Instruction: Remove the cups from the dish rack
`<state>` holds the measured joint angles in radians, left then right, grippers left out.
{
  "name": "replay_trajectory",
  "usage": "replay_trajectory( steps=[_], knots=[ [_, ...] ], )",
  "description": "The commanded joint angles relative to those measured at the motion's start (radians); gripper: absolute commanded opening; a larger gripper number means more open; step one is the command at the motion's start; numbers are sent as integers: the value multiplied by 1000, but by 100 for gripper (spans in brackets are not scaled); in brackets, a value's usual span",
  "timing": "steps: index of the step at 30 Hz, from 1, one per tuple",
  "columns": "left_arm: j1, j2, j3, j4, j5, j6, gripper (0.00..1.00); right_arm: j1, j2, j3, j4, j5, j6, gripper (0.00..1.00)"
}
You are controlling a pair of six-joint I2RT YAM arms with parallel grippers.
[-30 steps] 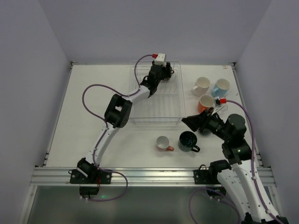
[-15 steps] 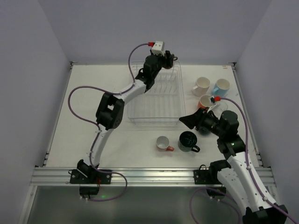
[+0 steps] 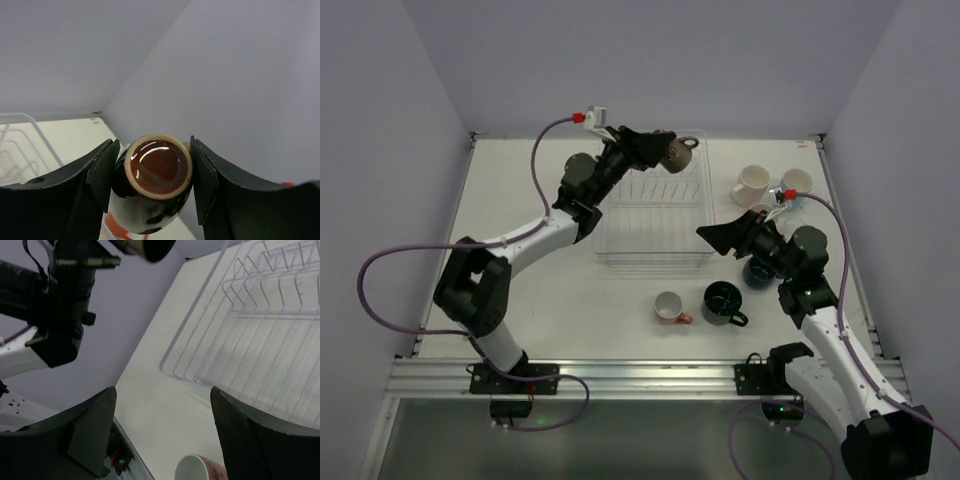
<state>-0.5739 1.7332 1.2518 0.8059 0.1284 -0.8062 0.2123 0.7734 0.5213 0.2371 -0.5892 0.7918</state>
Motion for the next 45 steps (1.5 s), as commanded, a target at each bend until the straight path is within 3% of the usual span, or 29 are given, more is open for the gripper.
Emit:
replay_trajectory(
  steps=[1, 4, 10, 19, 28, 32, 33, 35, 36, 37, 38, 39, 40, 41, 45],
  knots=[
    [16, -150, -208, 288, 59, -321, 10, 19, 38, 51, 226, 6, 69, 79],
    [19, -228, -362, 387, 74, -435, 10, 54, 70, 75, 310, 11, 101, 81],
    [8, -372, -485, 372, 60, -427, 10, 180, 132, 147, 338, 58, 97, 78],
    [-1, -403, -519, 397, 63, -447, 9, 308, 233, 230, 337, 104, 93, 78],
    [-11, -382, -571, 473, 51, -491, 9, 406, 352, 348, 364, 126, 50, 68],
    [-23, -406, -601, 473, 37, -493, 9, 423, 403, 353, 421, 152, 46, 55],
    [-26, -411, -609, 473, 33, -496, 11, 427, 415, 347, 451, 164, 52, 39],
    [-27, -432, -634, 466, 24, -499, 21, 430, 415, 335, 479, 175, 58, 16],
    [-26, -443, -641, 455, 19, -496, 28, 438, 408, 316, 499, 205, 60, 10],
    [-26, -458, -649, 440, 16, -484, 44, 438, 400, 312, 493, 213, 57, 5],
    [-26, -495, -649, 387, 14, -467, 53, 440, 392, 313, 469, 218, 52, 0],
    [-26, -518, -646, 337, 11, -415, 60, 438, 374, 333, 371, 223, 23, 0],
    [-26, -547, -638, 279, 4, -378, 74, 438, 365, 347, 317, 232, 2, 0],
    [-26, -608, -614, 137, -25, -343, 81, 440, 354, 355, 265, 236, -17, 0],
    [-26, -765, -571, -161, -128, -141, 99, 447, 319, 425, -93, 230, -129, 0]
  ],
)
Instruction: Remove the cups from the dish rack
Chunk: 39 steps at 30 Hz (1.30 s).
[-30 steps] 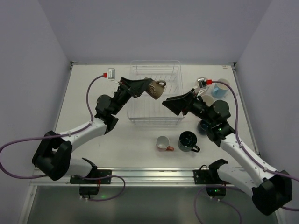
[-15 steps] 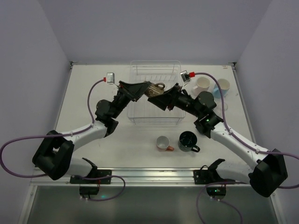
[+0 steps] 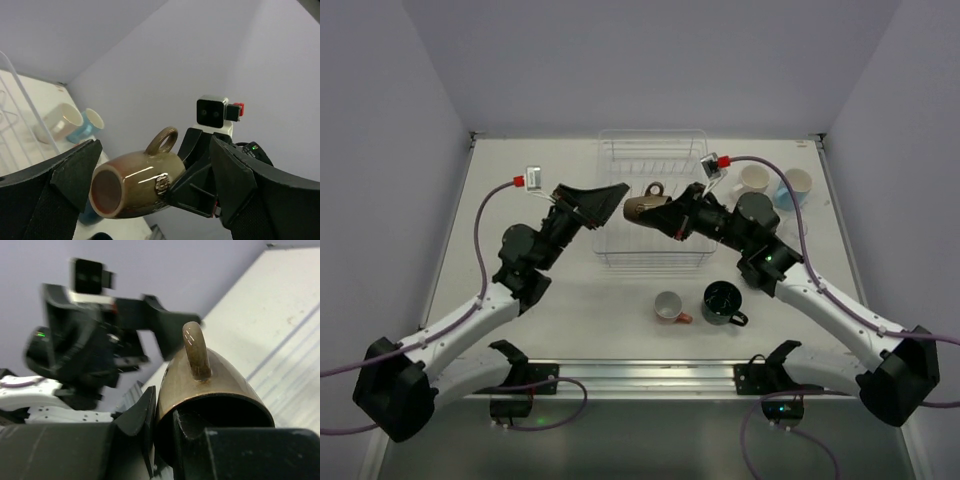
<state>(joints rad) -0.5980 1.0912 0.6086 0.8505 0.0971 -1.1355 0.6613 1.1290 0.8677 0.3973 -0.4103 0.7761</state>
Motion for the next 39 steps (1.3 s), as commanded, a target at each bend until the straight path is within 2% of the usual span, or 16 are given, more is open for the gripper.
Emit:
replay_trajectory(
  steps=[1, 3, 5, 6, 8, 10, 11, 13, 14, 17, 20, 25, 33, 36, 37, 39],
  knots=[
    [-2, -155, 82, -256, -135, 222, 100, 7, -43, 92, -315, 45, -139, 0],
    [-2, -243, 118, -413, -189, 328, 100, 64, -41, 135, -505, 74, -219, 0],
    [-2, -325, 152, -576, -233, 446, 100, 124, -23, 165, -615, 138, -268, 0],
    [0, -349, 193, -637, -247, 480, 100, 194, -11, 194, -705, 169, -300, 0],
    [0, -411, 236, -799, -284, 587, 100, 301, 40, 229, -773, 272, -330, 0],
    [-2, -448, 298, -917, -319, 657, 100, 357, 95, 260, -866, 329, -339, 0],
    [-2, -485, 310, -1000, -370, 718, 100, 382, 151, 287, -893, 359, -345, 0],
    [-2, -522, 324, -1065, -448, 769, 100, 446, 208, 309, -922, 409, -348, 0],
    [-2, -556, 321, -1112, -532, 805, 100, 477, 266, 342, -934, 415, -348, 0],
    [-2, -614, 293, -1165, -663, 861, 100, 526, 354, 410, -963, 485, -360, 0],
    [-2, -663, 241, -1167, -727, 875, 100, 541, 480, 456, -1005, 511, -371, 0],
    [-2, -729, 189, -1134, -773, 890, 100, 554, 624, 525, -1043, 559, -390, 0],
    [-2, -777, 149, -1122, -783, 902, 100, 563, 715, 550, -1085, 587, -390, 0],
    [-2, -777, 151, -1122, -783, 902, 100, 561, 721, 531, -1080, 599, -385, 8],
    [0, -775, 151, -1120, -781, 902, 100, 561, 724, 525, -1074, 597, -385, 17],
    [0, -775, 151, -1122, -780, 904, 100, 563, 727, 514, -1065, 597, -377, 23]
  ],
)
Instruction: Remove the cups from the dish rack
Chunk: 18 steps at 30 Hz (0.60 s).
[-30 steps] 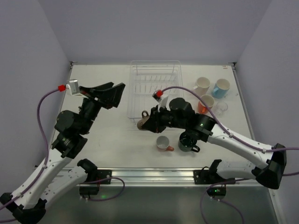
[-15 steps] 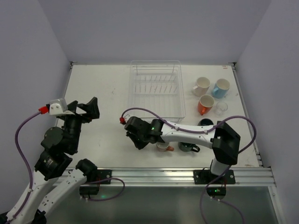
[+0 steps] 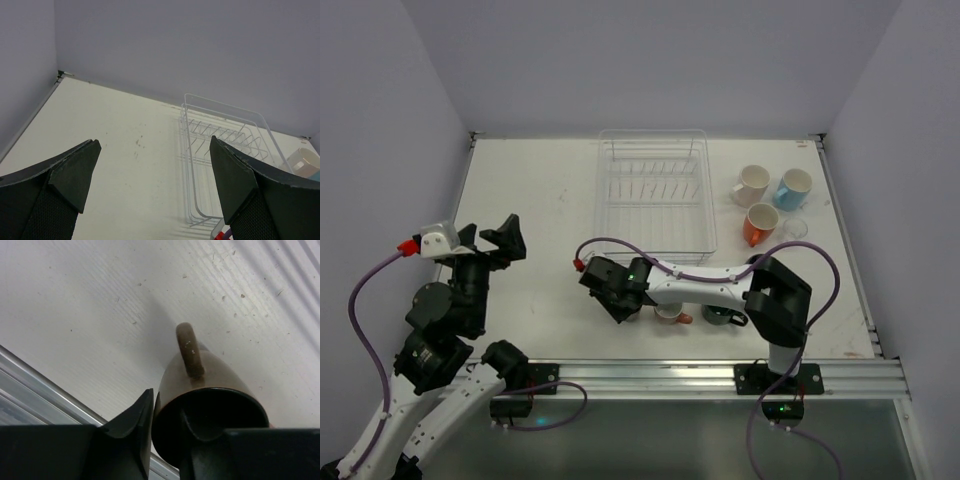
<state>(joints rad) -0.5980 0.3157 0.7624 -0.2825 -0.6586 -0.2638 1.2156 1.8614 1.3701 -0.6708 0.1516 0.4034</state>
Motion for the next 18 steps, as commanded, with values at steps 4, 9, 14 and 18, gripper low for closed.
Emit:
replay_trajectory(
  steps=[4, 9, 14, 18],
  knots=[
    [0, -7, -5, 11, -32, 28, 100, 9, -42, 9, 19, 37, 6, 40],
    [0, -4, 2, 23, -35, 28, 100, 10, -190, 9, 19, 51, 11, 74],
    [0, 31, 40, 28, 36, 12, 100, 10, -427, -22, 28, 136, -8, 95],
    [0, 57, 81, 42, 109, -2, 100, 9, -736, -153, 192, 294, -98, 99]
  ],
)
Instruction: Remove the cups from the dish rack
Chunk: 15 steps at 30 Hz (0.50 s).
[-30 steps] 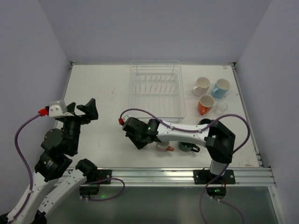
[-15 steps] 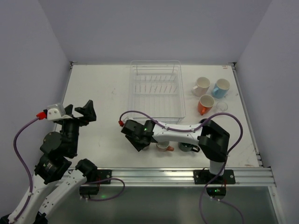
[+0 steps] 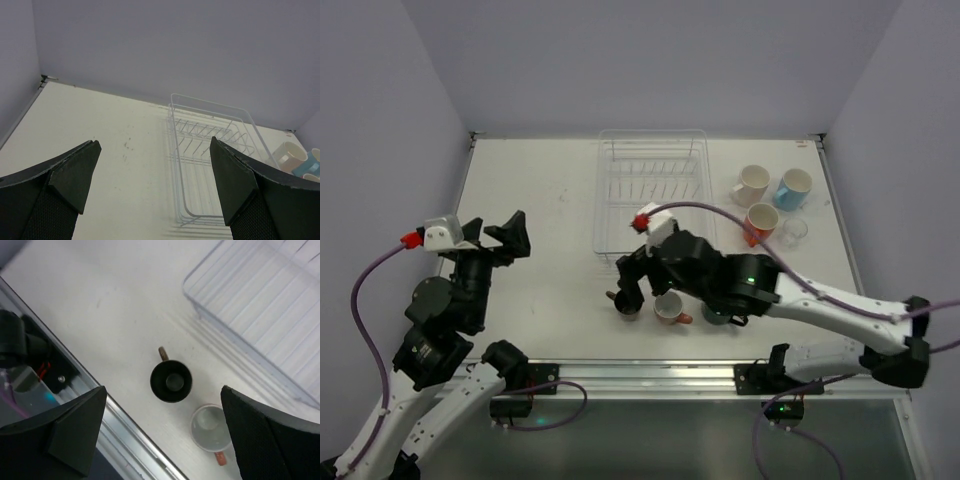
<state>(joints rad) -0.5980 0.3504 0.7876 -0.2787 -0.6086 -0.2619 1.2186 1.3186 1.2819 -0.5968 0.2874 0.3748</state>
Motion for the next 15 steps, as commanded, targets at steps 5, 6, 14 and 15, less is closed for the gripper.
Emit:
replay_trajectory(
  steps=[5, 6, 14, 15],
  knots=[
    [0, 53, 85, 41, 107, -37, 100, 4, -581, -257, 316, 370, -183, 99],
    [0, 61, 90, 42, 115, -39, 100, 4, -622, -272, 327, 445, -188, 99],
    [0, -7, 84, 62, 142, -59, 100, 1, -998, -521, 532, 708, -192, 99],
    [0, -40, 78, 73, 144, -54, 100, 1, -1062, -539, 537, 714, -180, 99]
  ],
)
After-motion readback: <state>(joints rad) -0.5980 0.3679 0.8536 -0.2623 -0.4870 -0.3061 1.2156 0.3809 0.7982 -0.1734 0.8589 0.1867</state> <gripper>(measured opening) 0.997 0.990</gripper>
